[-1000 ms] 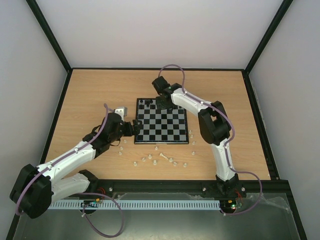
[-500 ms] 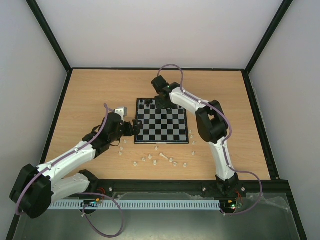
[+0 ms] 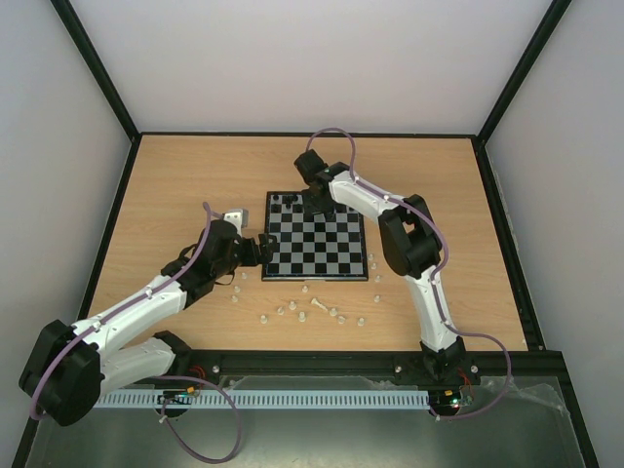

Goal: Set up the chess pieces on the board
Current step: Place the chess piece on the chessboard.

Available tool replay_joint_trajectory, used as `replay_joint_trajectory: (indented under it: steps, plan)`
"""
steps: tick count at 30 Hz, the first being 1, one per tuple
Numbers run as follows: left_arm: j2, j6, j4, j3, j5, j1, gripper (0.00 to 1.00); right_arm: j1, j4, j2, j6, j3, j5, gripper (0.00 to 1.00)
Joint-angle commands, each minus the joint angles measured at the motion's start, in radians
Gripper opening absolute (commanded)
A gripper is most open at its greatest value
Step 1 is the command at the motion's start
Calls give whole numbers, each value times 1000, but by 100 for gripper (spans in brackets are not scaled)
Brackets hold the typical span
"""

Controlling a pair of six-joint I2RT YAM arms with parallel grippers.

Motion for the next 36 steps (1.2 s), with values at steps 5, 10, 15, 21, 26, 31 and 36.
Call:
replay_joint_trajectory:
  steps: [5,10,15,21,26,31,36]
  plan:
    - [-17,10,0,22,-10,-5,99,-11,-46,27,-10,40,1,7]
    - [-18,12,-1,24,-11,-6,99,-12,-43,31,-11,42,-5,9]
    - [-15,12,0,24,-7,-6,99,-12,-47,23,-13,38,-7,11]
    - [-16,10,0,23,-5,-5,99,-12,-41,9,-12,26,-14,18]
    - [-20,13,1,23,-3,-5,99,-13,-34,-22,-19,11,-29,20]
    - [-38,13,3,16,0,-5,99,-12,-8,-152,-16,-77,-26,23]
    - [-63,8,1,9,-6,-5,99,-12,55,-387,18,-313,-11,30]
